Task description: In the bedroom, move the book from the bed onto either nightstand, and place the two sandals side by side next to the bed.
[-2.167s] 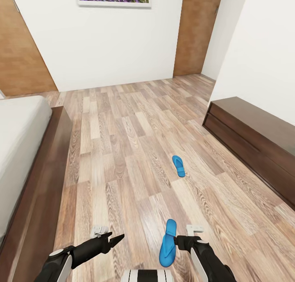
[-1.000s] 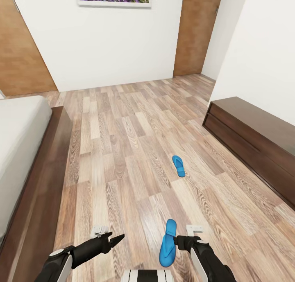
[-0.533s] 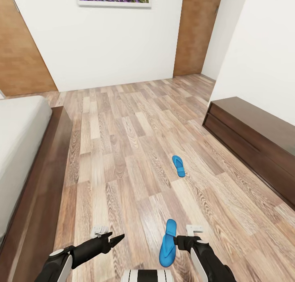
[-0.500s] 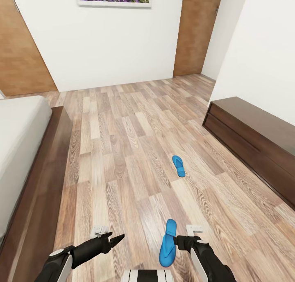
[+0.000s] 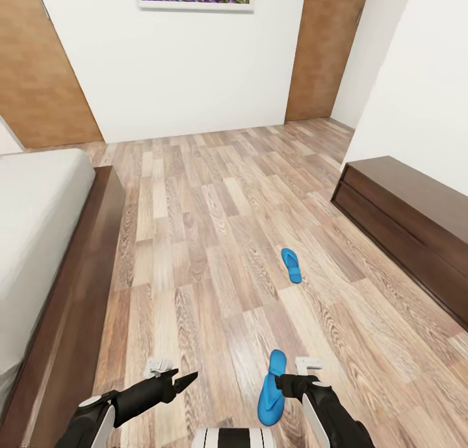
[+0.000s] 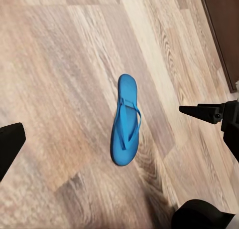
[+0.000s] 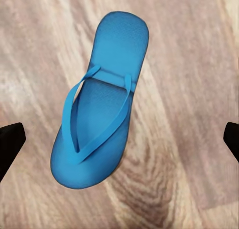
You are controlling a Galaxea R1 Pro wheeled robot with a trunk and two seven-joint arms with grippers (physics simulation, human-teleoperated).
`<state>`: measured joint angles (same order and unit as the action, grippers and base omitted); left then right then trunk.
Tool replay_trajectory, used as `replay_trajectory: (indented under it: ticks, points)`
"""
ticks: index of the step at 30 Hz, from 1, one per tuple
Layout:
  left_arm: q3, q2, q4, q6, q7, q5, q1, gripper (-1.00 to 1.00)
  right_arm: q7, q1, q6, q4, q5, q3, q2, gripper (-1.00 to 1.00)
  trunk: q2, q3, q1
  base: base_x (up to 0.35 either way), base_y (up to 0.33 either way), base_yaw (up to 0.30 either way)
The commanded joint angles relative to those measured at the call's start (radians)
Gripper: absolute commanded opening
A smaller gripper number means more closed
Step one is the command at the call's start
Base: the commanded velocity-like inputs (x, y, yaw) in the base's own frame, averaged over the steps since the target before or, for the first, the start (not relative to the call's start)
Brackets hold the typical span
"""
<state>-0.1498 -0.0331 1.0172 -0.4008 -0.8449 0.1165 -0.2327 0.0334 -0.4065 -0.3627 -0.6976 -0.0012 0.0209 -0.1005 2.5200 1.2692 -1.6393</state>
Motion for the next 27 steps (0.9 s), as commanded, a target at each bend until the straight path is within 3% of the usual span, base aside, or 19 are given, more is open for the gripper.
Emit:
replay_trajectory:
  ticks: [1,15,27]
  points:
    - [-0.001,0.000,0.000,-0.009,-0.002,0.007,0.000,1.00,0.002,0.000,-0.005,-0.002,0.000,0.002,-0.001,1.00,0.000,0.001,0.000,0.000,0.000,0.074]
    - [-0.001,0.001,0.000,-0.009,-0.001,0.007,0.000,1.00,0.002,0.000,-0.005,-0.002,0.000,0.002,-0.001,1.00,0.000,0.001,0.000,0.000,0.000,0.030]
    - [-0.001,0.001,0.000,-0.009,0.000,0.006,0.000,1.00,0.002,0.000,-0.005,-0.002,0.000,0.002,-0.001,1.00,0.000,0.001,0.000,0.000,0.000,0.162]
